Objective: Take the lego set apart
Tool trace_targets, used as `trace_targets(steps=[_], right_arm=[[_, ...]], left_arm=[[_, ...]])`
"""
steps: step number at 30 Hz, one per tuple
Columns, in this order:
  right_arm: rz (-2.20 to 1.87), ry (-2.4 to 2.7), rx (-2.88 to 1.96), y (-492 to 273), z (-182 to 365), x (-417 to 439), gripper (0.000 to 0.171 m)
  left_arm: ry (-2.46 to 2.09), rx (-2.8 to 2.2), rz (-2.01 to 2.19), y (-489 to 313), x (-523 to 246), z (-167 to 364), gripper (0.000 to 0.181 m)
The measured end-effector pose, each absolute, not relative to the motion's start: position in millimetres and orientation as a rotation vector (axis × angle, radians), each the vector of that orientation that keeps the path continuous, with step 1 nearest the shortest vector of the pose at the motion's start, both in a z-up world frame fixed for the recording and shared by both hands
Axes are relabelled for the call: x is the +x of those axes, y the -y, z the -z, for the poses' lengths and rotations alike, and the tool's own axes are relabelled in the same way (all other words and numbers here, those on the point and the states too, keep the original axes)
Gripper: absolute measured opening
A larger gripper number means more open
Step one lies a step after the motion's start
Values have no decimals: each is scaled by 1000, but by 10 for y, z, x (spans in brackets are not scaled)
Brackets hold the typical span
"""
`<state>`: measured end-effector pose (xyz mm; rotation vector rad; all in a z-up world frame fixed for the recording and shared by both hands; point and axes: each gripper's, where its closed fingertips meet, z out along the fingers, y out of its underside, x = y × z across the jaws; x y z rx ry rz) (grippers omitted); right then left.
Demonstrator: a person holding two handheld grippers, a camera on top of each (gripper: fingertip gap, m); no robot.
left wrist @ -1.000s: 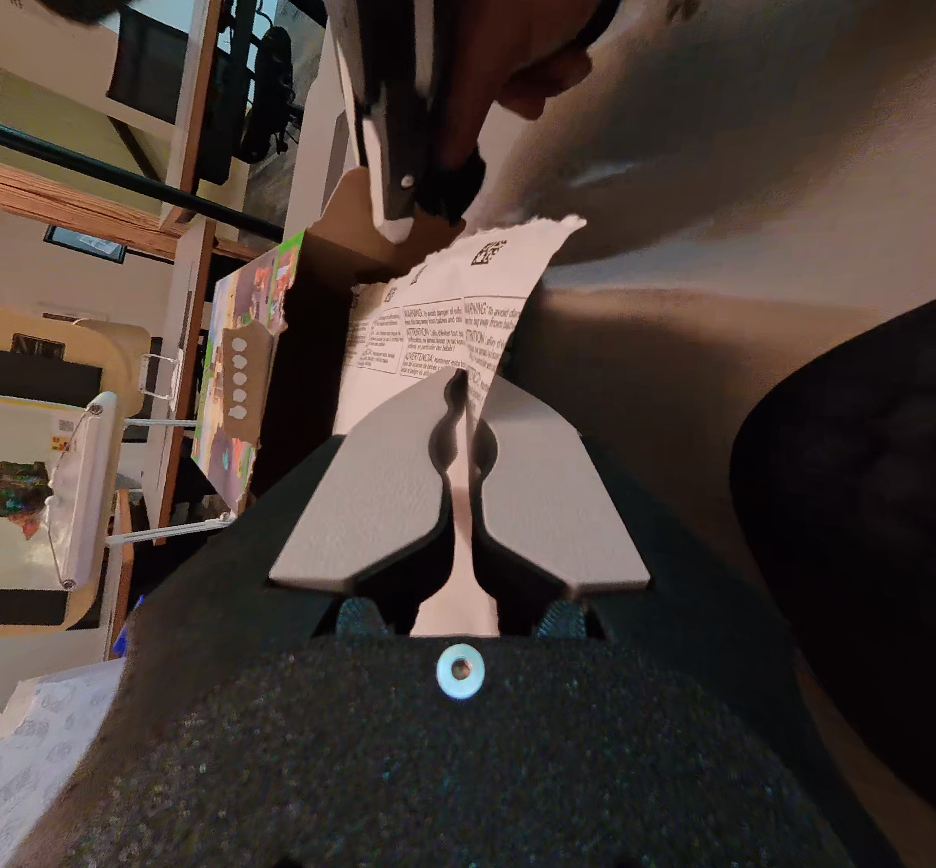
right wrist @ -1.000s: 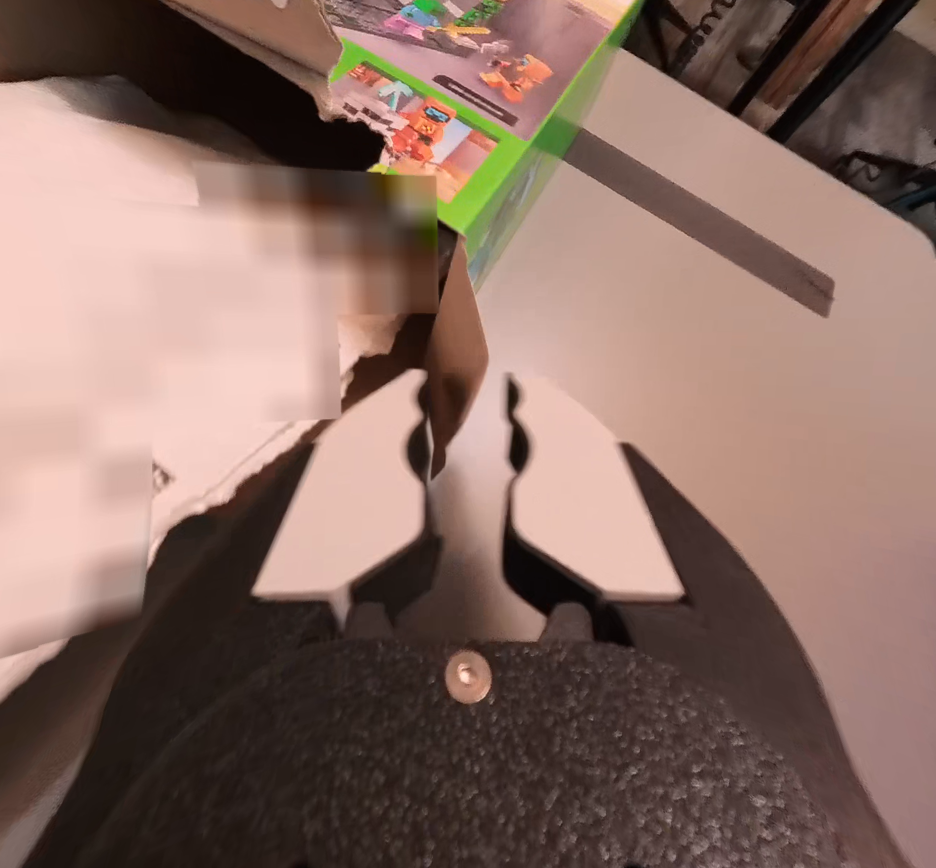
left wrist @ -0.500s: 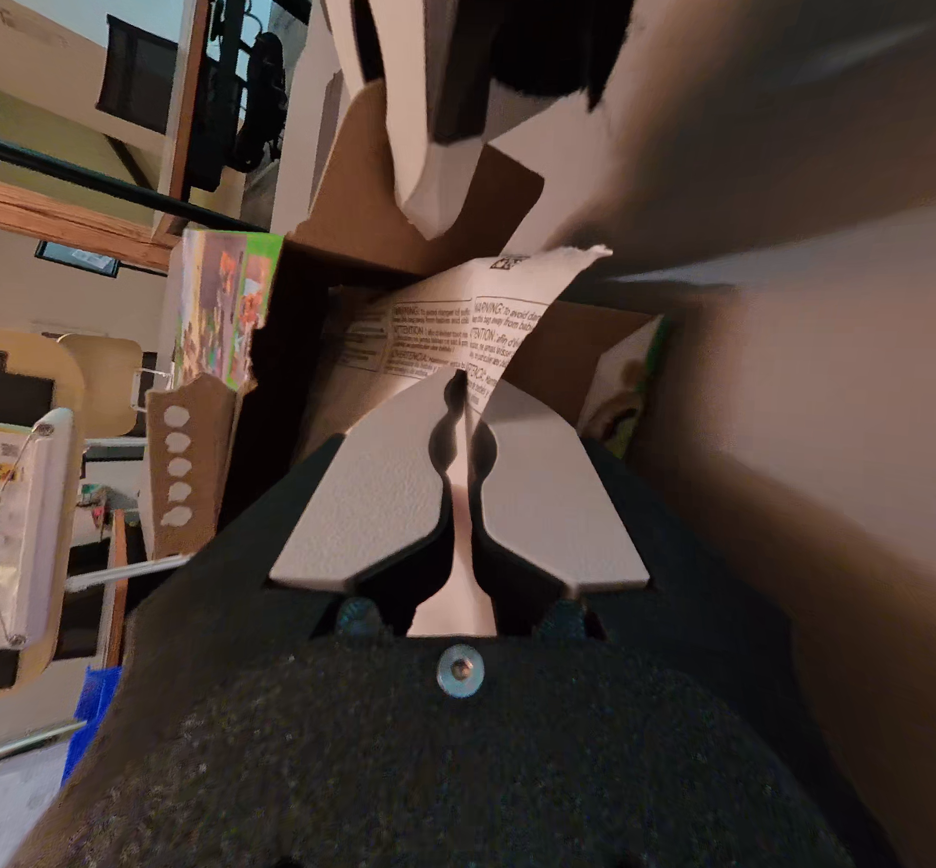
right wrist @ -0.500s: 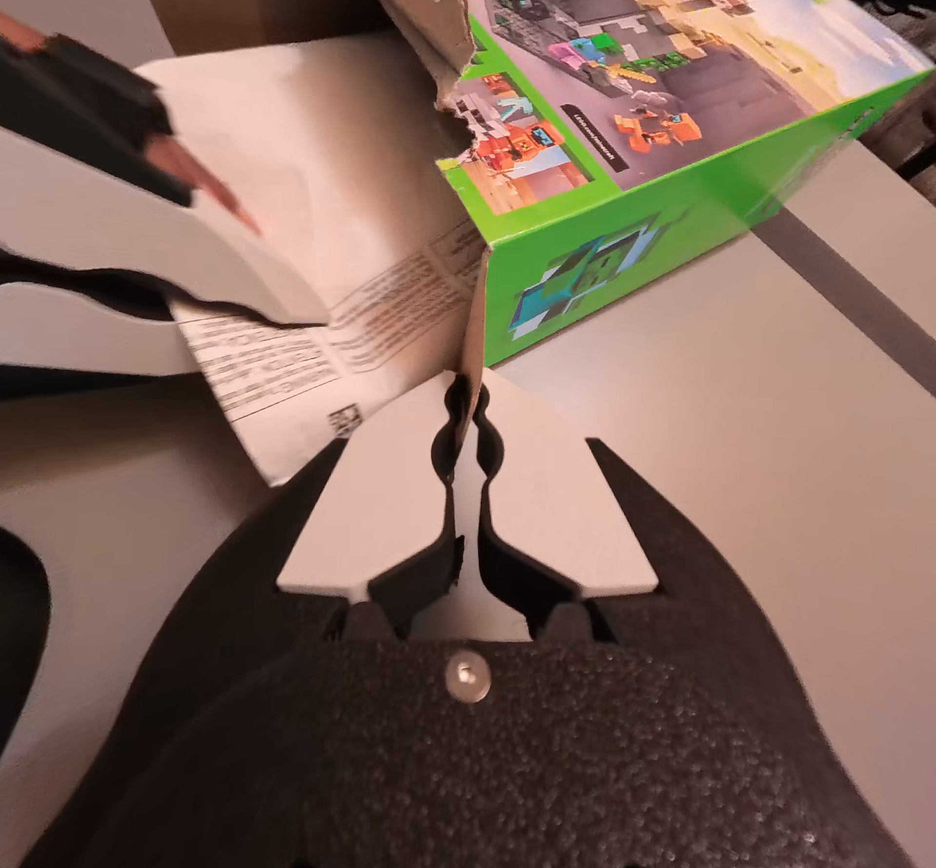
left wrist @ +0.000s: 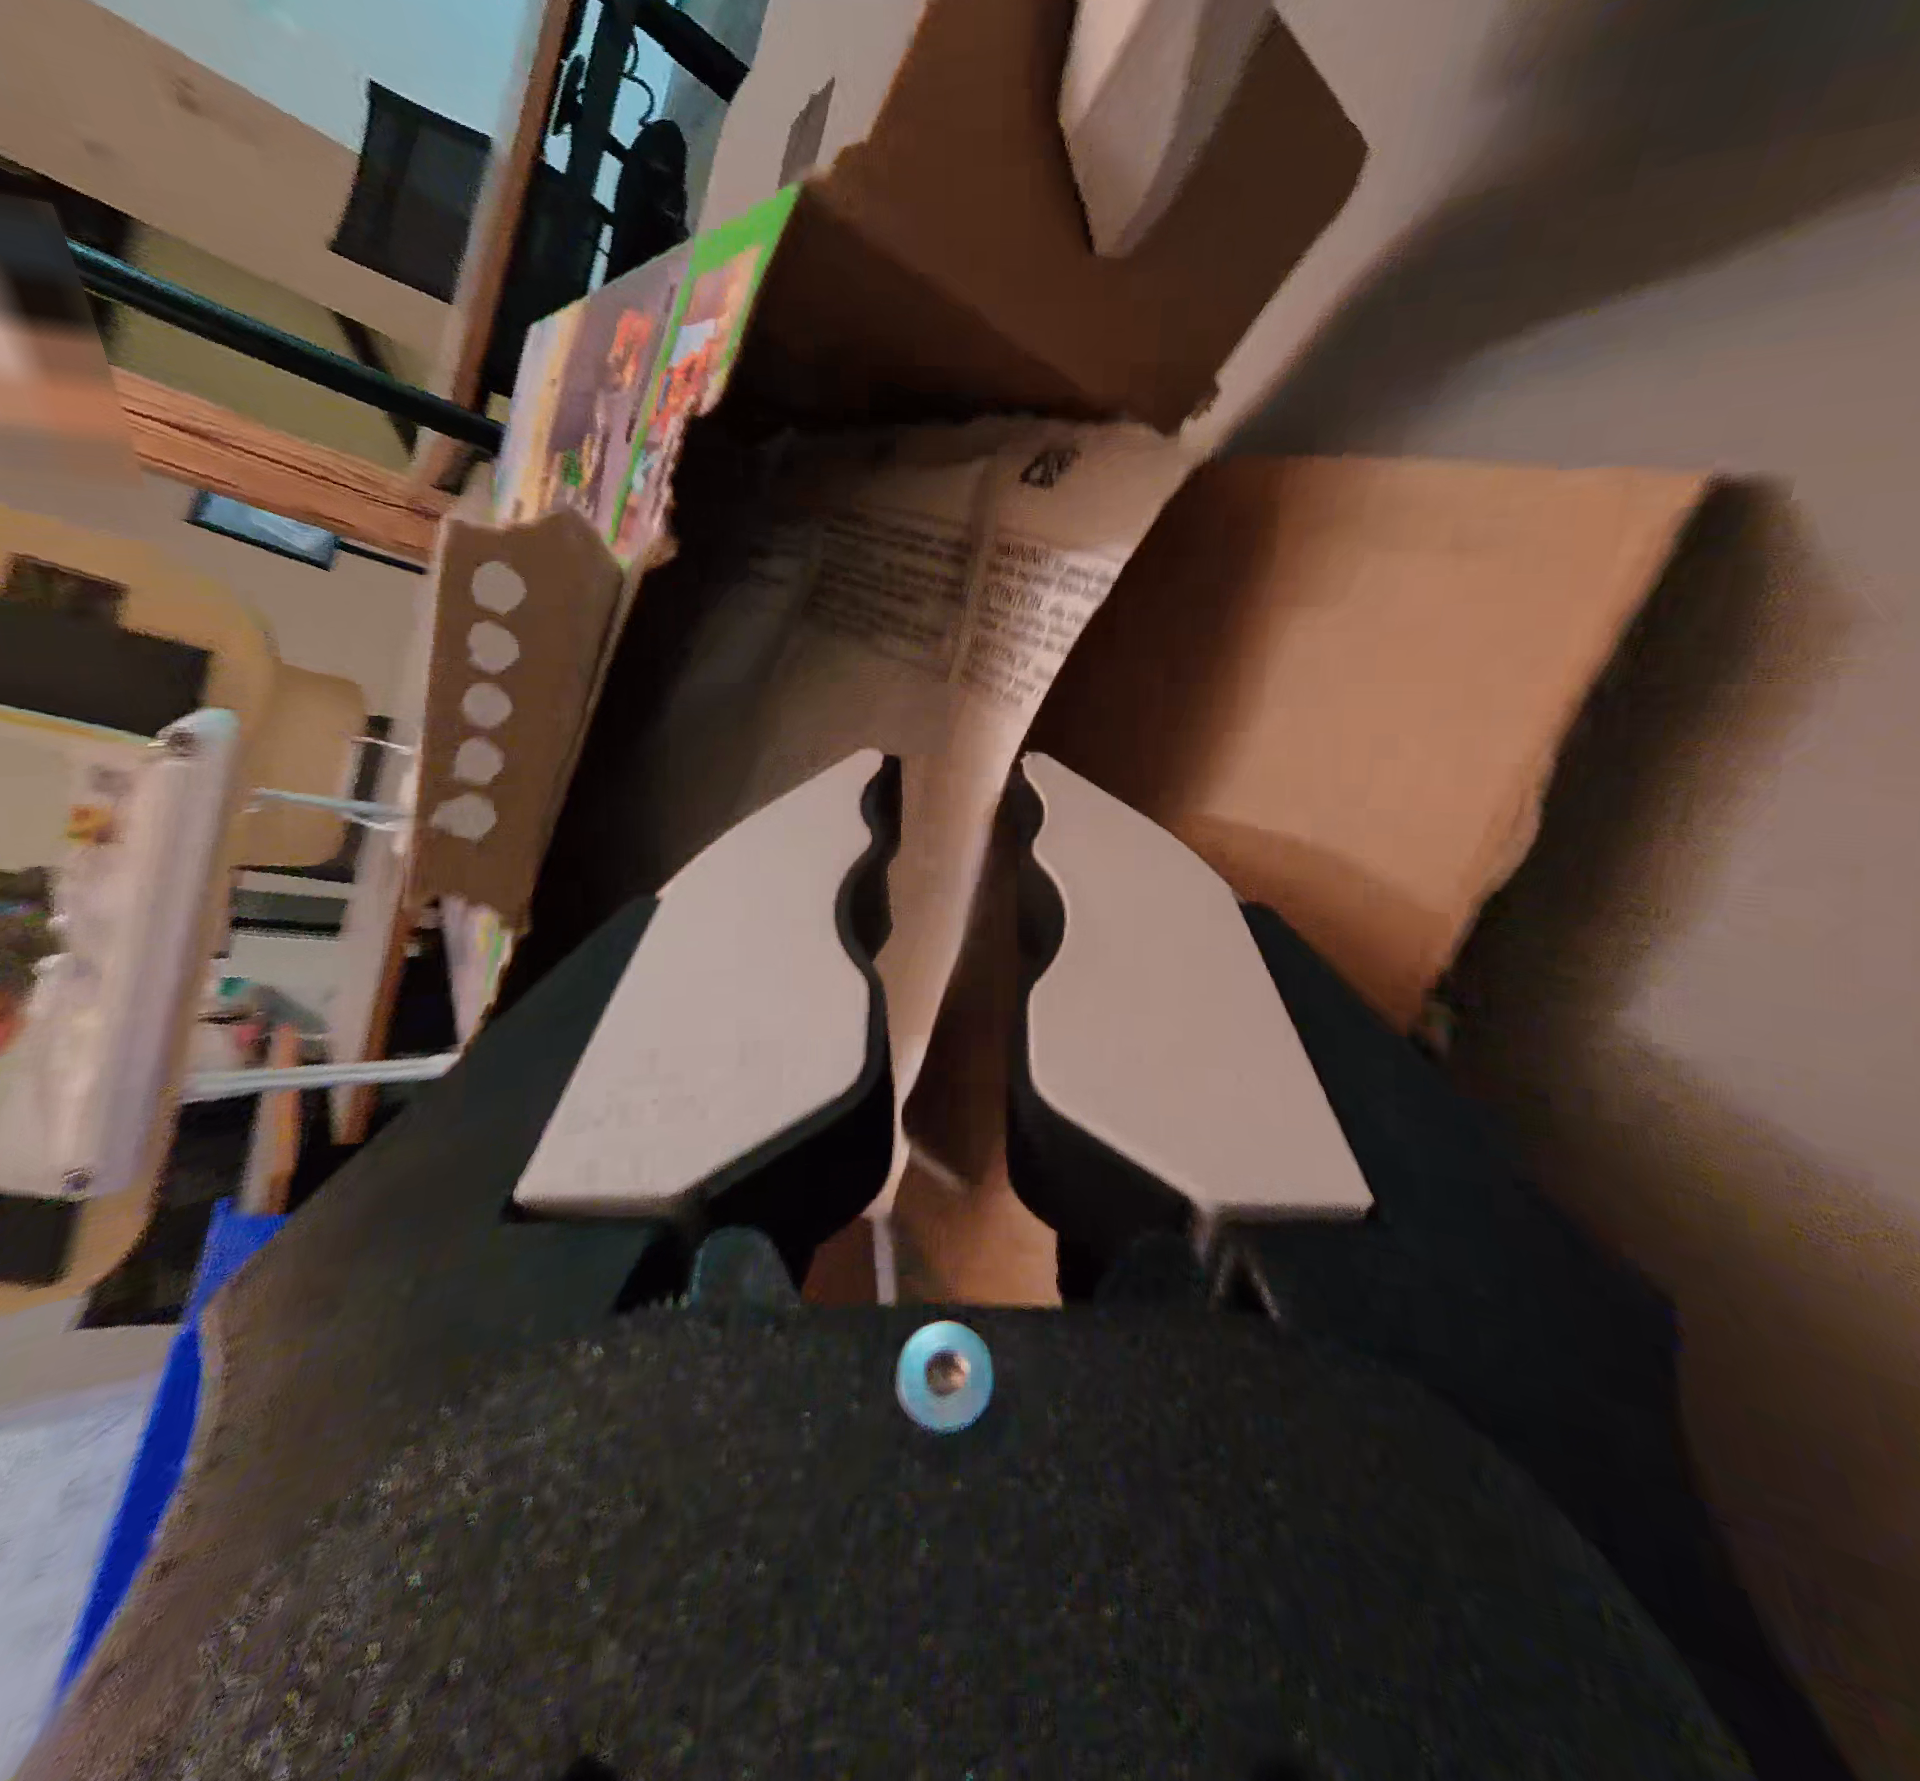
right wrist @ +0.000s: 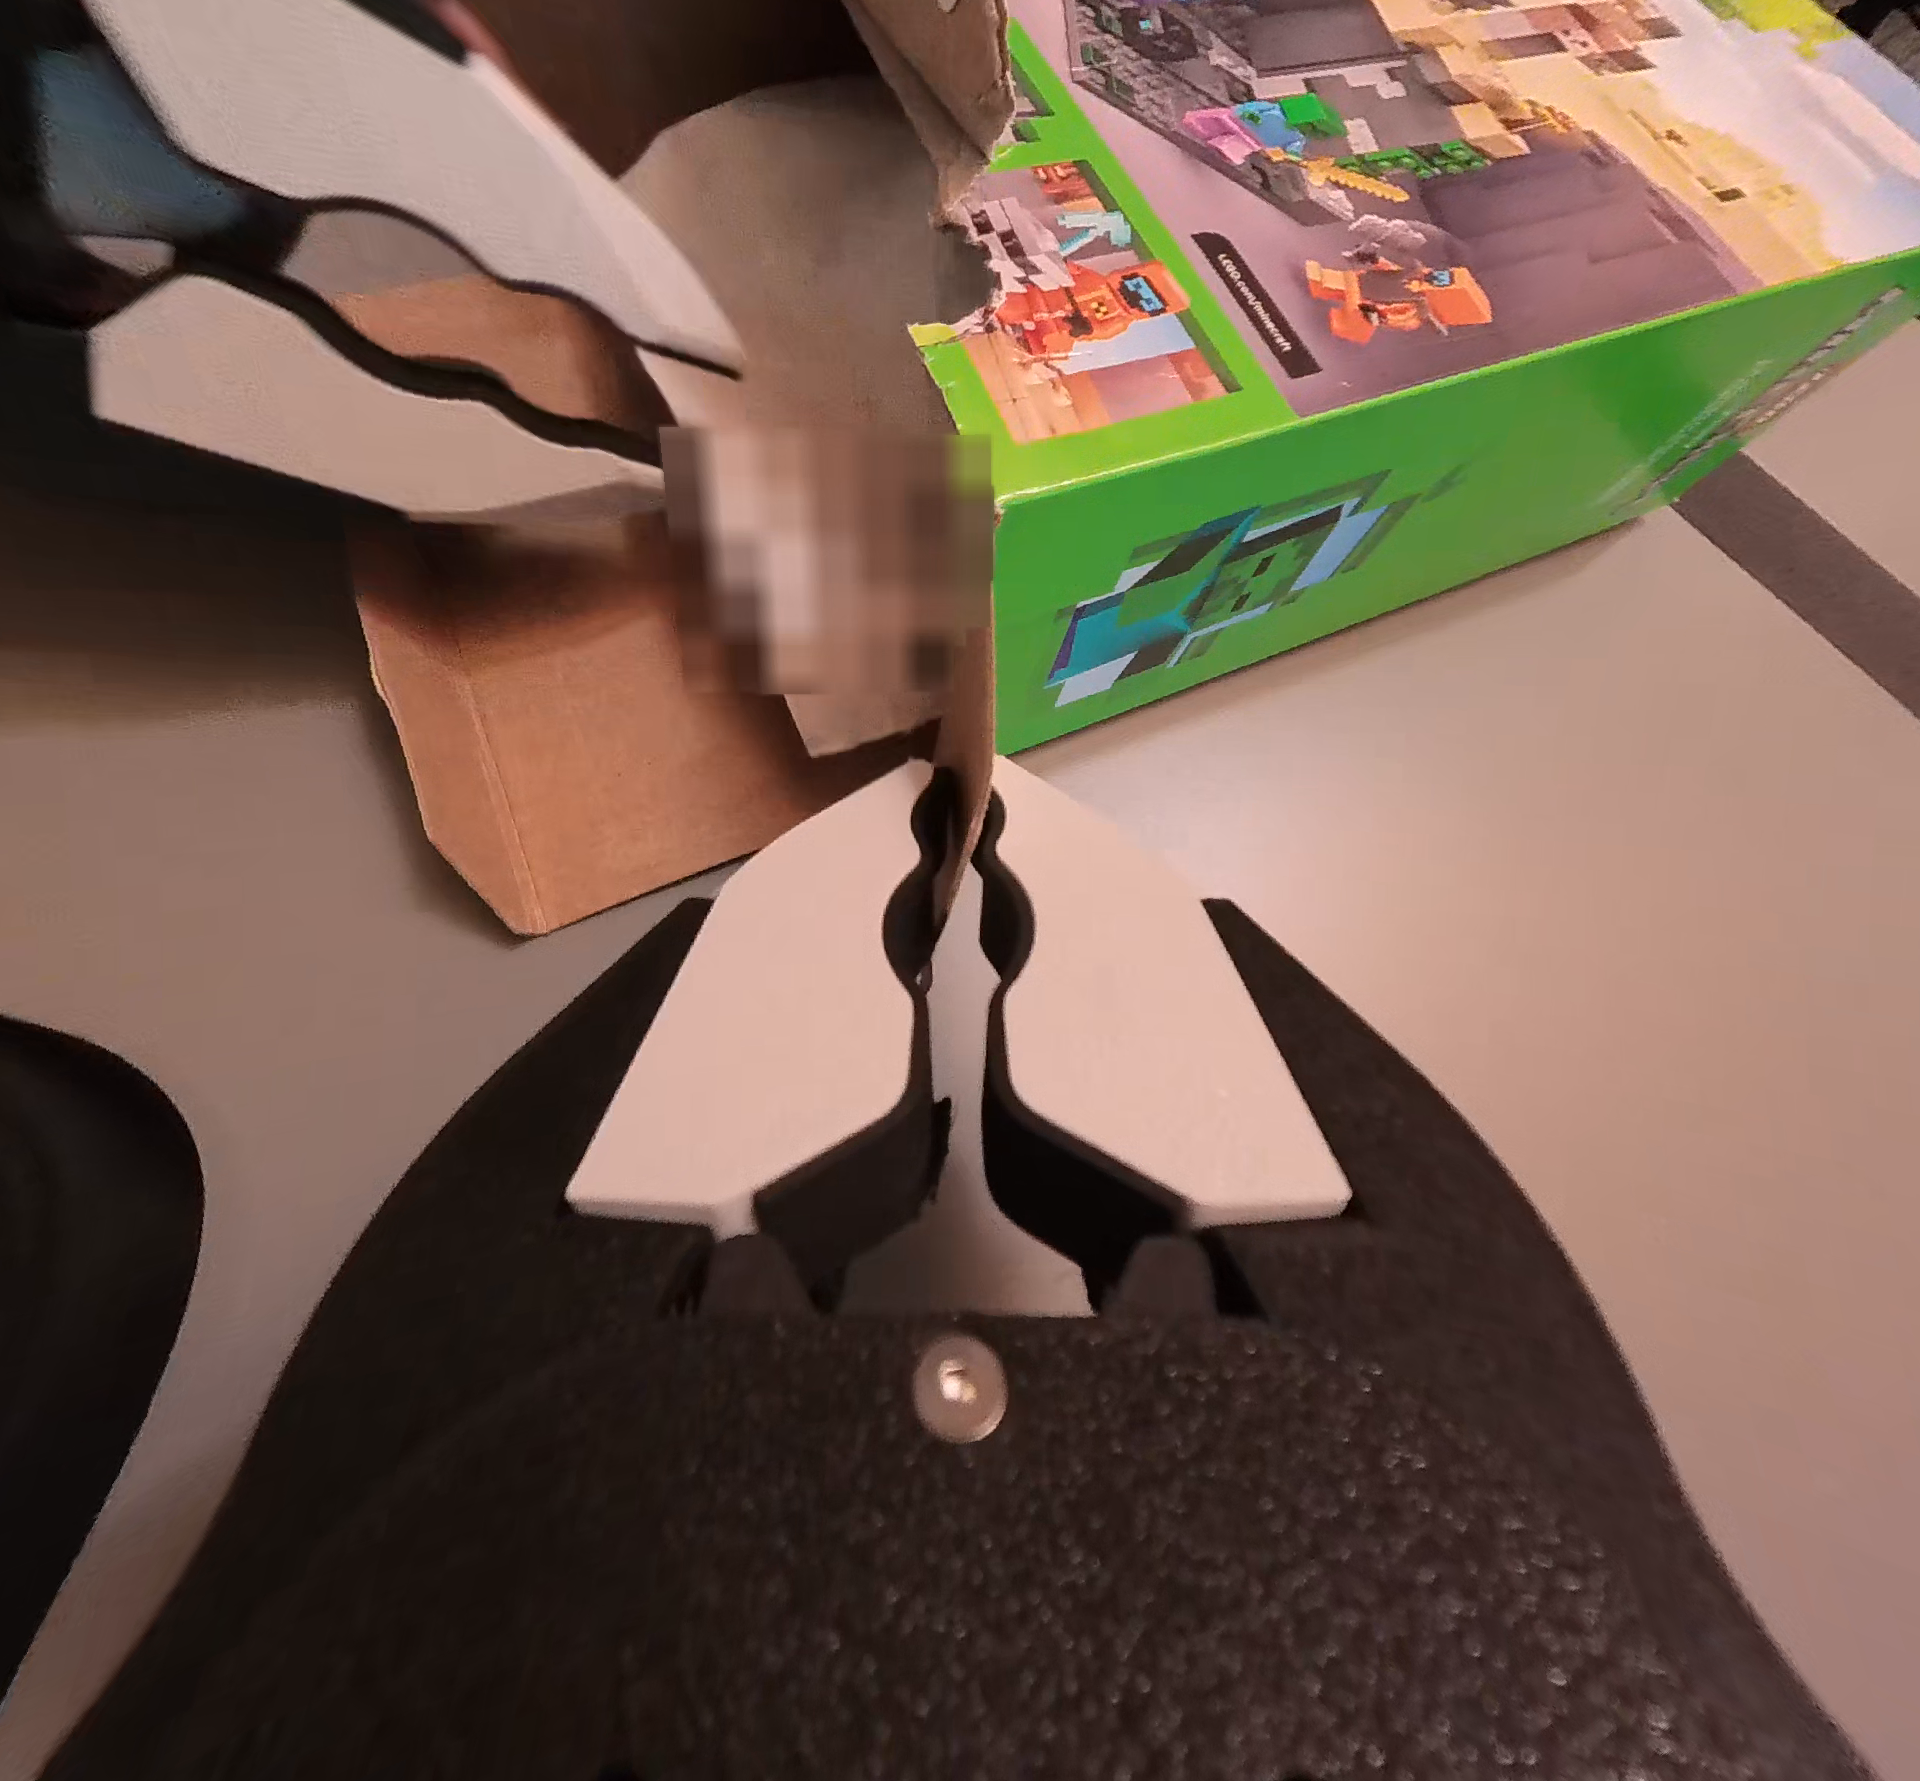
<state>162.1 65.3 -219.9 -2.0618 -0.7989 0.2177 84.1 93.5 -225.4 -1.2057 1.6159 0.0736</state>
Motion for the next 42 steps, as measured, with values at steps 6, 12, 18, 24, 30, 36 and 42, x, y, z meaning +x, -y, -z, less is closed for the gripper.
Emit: trace_targets(steps=[6,12,18,24,30,36,42], right_arm=[[-196,822,-2042,-670,2207,1539,3],[-191,875,-2019,-662,2205,1458,4],[-219,846,-2017,-658,2213,1505,4],[-242,849,-2014,-657,2218,1502,3],[-237,898,-1995,-625,2221,1428,3],[-277,943,-1982,-587,2222,1348,3],[-317,970,-1982,-545,2241,1323,2]], left_arm=[[-1727,-1158,-214,-937,612,2407,12],[-1834,-1120,-350,-1157,731,2421,0],[-1874,-1145,-238,-1064,734,2328,14],[-1975,-1205,-236,-1077,562,2472,35],[-1928,-1104,-494,-1354,662,2535,0],[-1877,-1132,-496,-1558,809,2588,0],[-1855,-1089,-526,-1746,980,2622,0]])
